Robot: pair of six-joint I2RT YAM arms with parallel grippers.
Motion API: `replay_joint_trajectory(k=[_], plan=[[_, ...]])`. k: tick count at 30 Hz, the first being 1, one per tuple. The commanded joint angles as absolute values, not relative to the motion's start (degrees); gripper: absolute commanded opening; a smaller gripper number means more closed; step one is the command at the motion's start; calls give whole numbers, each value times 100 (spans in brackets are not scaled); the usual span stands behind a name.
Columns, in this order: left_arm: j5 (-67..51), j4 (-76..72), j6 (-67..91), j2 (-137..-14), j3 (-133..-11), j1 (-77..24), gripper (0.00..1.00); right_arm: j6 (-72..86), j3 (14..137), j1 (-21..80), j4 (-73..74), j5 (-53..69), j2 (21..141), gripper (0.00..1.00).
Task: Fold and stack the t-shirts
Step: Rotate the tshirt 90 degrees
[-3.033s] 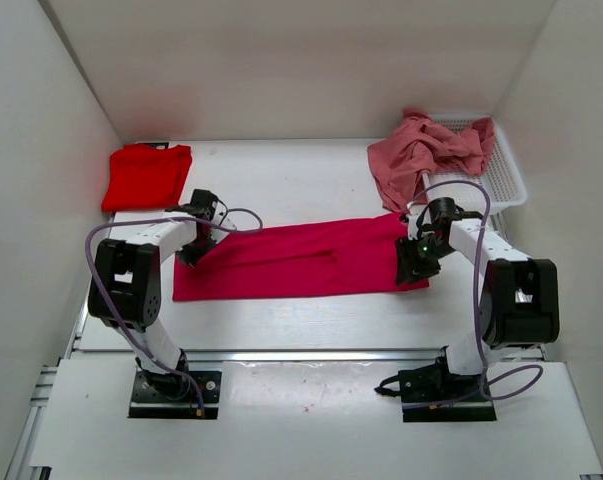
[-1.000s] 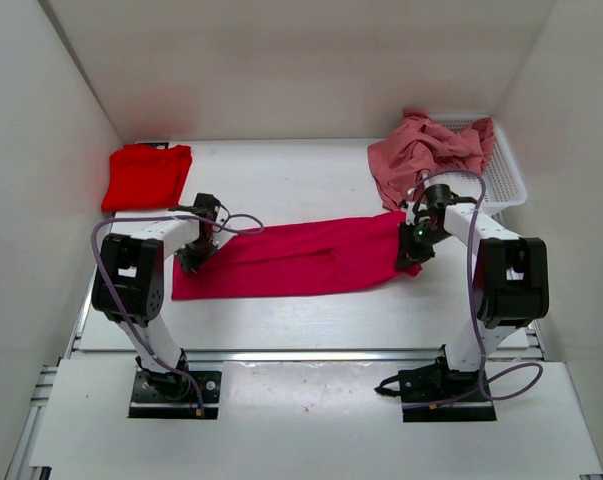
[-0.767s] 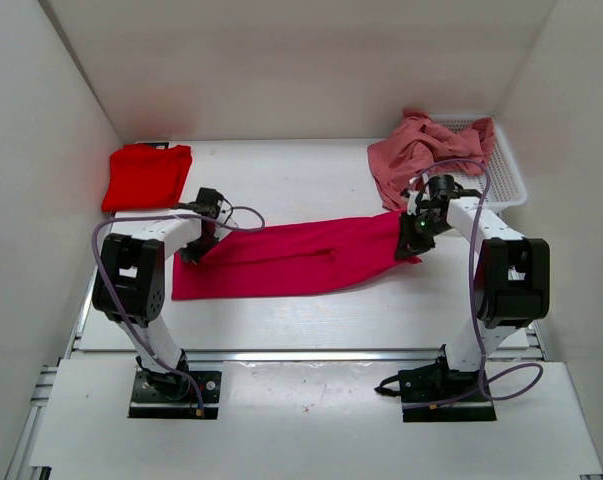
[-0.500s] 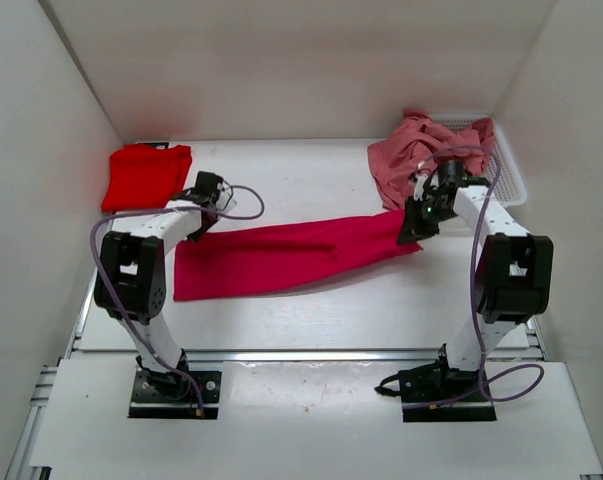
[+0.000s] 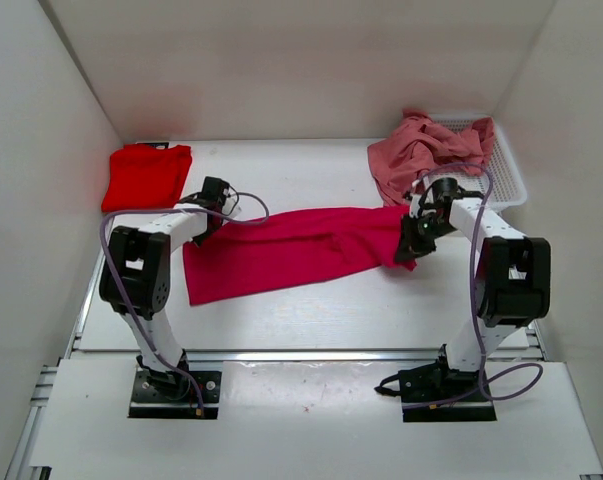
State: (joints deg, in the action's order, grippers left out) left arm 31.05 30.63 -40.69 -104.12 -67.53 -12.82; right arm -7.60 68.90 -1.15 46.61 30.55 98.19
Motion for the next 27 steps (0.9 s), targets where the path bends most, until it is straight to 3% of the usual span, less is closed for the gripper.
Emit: replay_joint_trajectory(k=[1,5,6,7,8,10,12,14,19,23,27], plan=[[3006,3033,-3990,-9976,-6522,-1240,0,-905,6531,-79,4781,3138,9317,0],[3111,2962,-3903,-10054,-6539,-1143,0,-887,6197,-158,4702,2761,9237,0],[3094,2988,-3920,-10055,-6591,-1151,1,-888,6188,-141,4720,2629,9246,9],[3085,3093,-3876,-10107,-6644,-1160,3,-896,6196,-149,4720,2558,9220,27],[3050,3137,-3867,-10099,-6653,-1125,10,-862,6231,-158,4702,2401,9263,36],[2953,3304,-3771,-10011,-6627,-1178,37,-888,6328,-220,4684,2163,9185,54],[2936,3488,-3692,-9801,-6548,-1151,54,-835,6389,-456,4623,1838,9158,56],[2874,3568,-3551,-9495,-6294,-1055,60,-739,6398,-649,4588,1610,9027,52],[2138,4172,-3700,-8194,-5793,-1159,62,-703,6364,-748,4430,1047,9061,36],[2328,4158,-3753,-8024,-4811,-1661,61,-581,6179,-607,4281,1265,9289,43],[2014,4149,-3473,-8252,-4693,-1285,61,-483,6301,-615,4228,1625,9570,46]])
